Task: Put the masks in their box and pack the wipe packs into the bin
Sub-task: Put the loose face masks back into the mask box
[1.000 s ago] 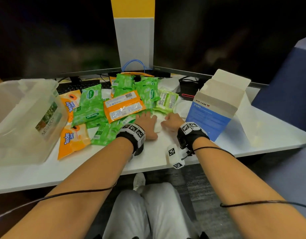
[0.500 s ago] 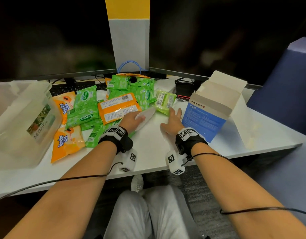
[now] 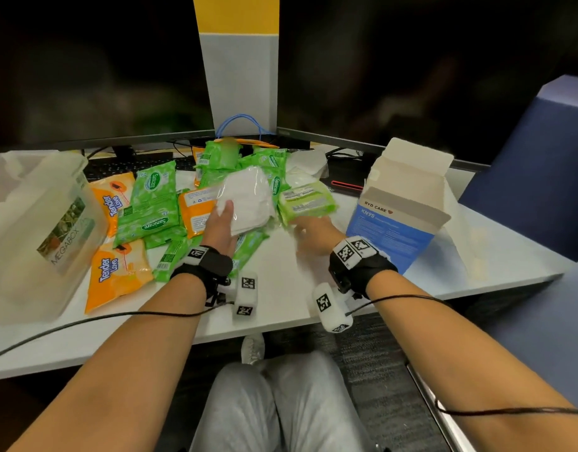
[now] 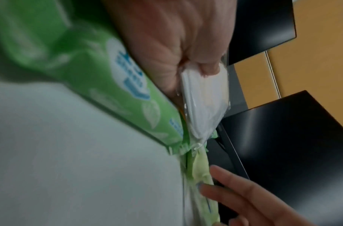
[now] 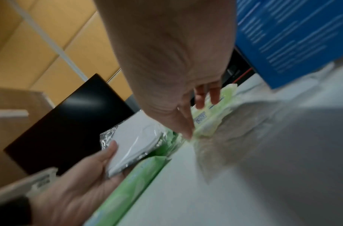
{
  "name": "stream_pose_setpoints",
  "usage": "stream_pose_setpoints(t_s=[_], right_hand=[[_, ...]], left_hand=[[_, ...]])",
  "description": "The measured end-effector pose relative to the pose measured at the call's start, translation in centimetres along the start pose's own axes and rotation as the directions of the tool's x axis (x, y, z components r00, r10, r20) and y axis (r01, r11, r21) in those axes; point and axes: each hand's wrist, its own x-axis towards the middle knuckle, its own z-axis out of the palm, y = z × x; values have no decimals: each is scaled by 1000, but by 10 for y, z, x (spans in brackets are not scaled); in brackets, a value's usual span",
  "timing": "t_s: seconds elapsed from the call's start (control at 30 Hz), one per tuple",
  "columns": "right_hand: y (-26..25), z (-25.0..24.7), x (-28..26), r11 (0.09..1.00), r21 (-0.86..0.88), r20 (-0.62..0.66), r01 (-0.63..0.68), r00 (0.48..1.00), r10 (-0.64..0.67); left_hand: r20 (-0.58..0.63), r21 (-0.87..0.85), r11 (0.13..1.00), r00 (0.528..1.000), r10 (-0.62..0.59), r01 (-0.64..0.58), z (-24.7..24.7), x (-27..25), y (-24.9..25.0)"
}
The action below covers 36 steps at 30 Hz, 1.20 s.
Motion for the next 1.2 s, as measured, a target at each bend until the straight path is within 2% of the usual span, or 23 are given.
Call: stream_pose_setpoints(t_s=[0.07, 0.1, 0.2, 0.43, 0.53, 0.67, 0.77, 0.83, 0.9, 0.97, 1.0, 1.07, 1.13, 1.2], right_hand=[[-2, 2, -3, 1000, 0, -112, 7, 994, -7], [-5, 5, -5, 999, -37, -106, -31, 994, 27], [-11, 18, -5, 987, -98, 52, -128, 990, 134], [-21, 1, -8, 984, -178, 123, 13, 992, 9], [-23, 12, -7, 970, -242, 122, 27, 992, 3], [-28, 11, -12, 967, -239, 24, 88, 996, -85], [-34, -16, -25, 979, -143, -61, 144, 986, -154], [-40, -42, -43, 982, -92, -170, 168, 969, -181], [-43, -74, -66, 973, -45, -313, 226, 922, -228], [-42, -112, -94, 948, 20, -497, 316, 826, -265], [-40, -132, -108, 932, 72, -586, 357, 771, -250], [-27, -167, -129, 889, 210, -707, 408, 691, -151], [-4, -188, -138, 827, 345, -749, 444, 662, -42], [20, -190, -137, 784, 455, -737, 422, 672, 67]], left_hand=[[-17, 5, 999, 999, 44, -44, 1, -3, 0], [-13, -14, 999, 999, 50, -50, 1, -3, 0], [-23, 27, 997, 997, 76, -76, 0, 1, -3], [21, -52, 999, 1000, 12, -11, -6, 5, -6], [35, -90, 996, 999, 0, 3, -6, 5, -7], [32, -122, 992, 999, 11, -7, -7, 10, -10], [-7, -100, 995, 1000, 5, -6, -9, 14, -12], [-23, -38, 999, 1000, -4, 3, -10, 14, -10], [-39, 77, 996, 999, 38, -35, -6, 15, -3], [-29, 302, 941, 985, 169, -153, 6, 10, 17], [5, 392, 889, 967, 257, -238, 16, 5, 31], [149, 440, 771, 884, 443, -460, 40, -14, 64], [264, 423, 623, 747, 610, -658, 67, -39, 95], [331, 374, 480, 597, 730, -794, 90, -59, 118]])
